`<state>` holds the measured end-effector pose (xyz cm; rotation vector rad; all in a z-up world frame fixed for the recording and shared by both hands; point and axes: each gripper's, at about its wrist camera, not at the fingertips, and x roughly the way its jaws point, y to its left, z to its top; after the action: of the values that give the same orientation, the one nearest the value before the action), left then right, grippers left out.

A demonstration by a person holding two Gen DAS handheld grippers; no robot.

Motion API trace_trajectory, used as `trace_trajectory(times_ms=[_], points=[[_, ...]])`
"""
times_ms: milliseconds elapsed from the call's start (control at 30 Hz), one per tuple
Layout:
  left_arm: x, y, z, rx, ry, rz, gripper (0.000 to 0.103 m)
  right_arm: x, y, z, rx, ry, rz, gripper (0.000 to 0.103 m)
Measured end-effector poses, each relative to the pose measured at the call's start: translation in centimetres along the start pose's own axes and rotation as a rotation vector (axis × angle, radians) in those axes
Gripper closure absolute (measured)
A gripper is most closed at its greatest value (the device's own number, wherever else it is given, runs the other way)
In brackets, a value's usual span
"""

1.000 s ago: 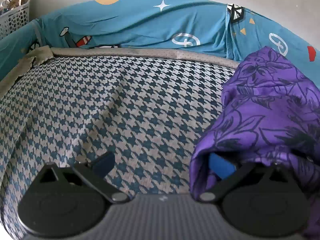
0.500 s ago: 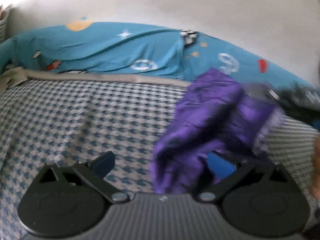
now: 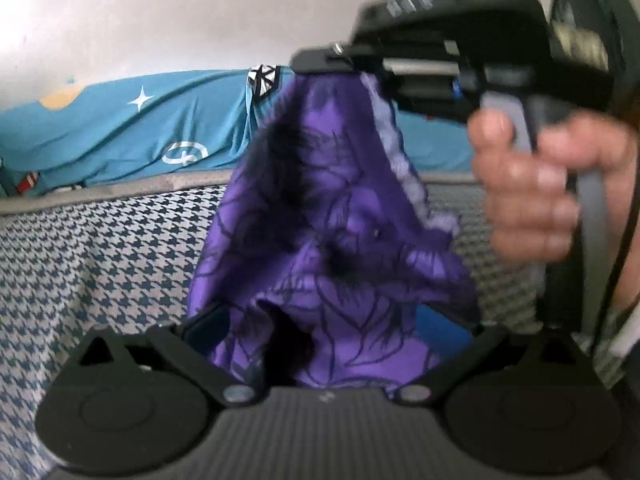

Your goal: Fold clothes

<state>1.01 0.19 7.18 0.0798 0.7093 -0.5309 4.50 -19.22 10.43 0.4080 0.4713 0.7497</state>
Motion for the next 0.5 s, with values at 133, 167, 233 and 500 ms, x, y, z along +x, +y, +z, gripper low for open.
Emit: trace_trajectory(times_ms=[133, 167, 233, 500], points=[[2.0, -0.2, -0.2, 0.015, 0.028, 0.089, 0.000, 0.0, 0.0, -0.2, -0.031, 0.010, -0.070, 0.088], [2.4, -0.2, -0.3, 0.018, 0.036, 0.127, 0.000, 0.0, 0.0, -0.2, -0.041, 0.015, -0.084, 0.086], [3.0, 0.1, -0.4, 0.008, 0.044, 0.185, 0.000, -0.4, -0.2, -0.3, -0.047, 0.025, -0.100, 0.076], [5.0, 4.0, -0.8, -0.109, 0.071, 0.324, 0.000, -2.5, -1.2, -1.1, -0.055, 0.097, -0.154, 0.059]])
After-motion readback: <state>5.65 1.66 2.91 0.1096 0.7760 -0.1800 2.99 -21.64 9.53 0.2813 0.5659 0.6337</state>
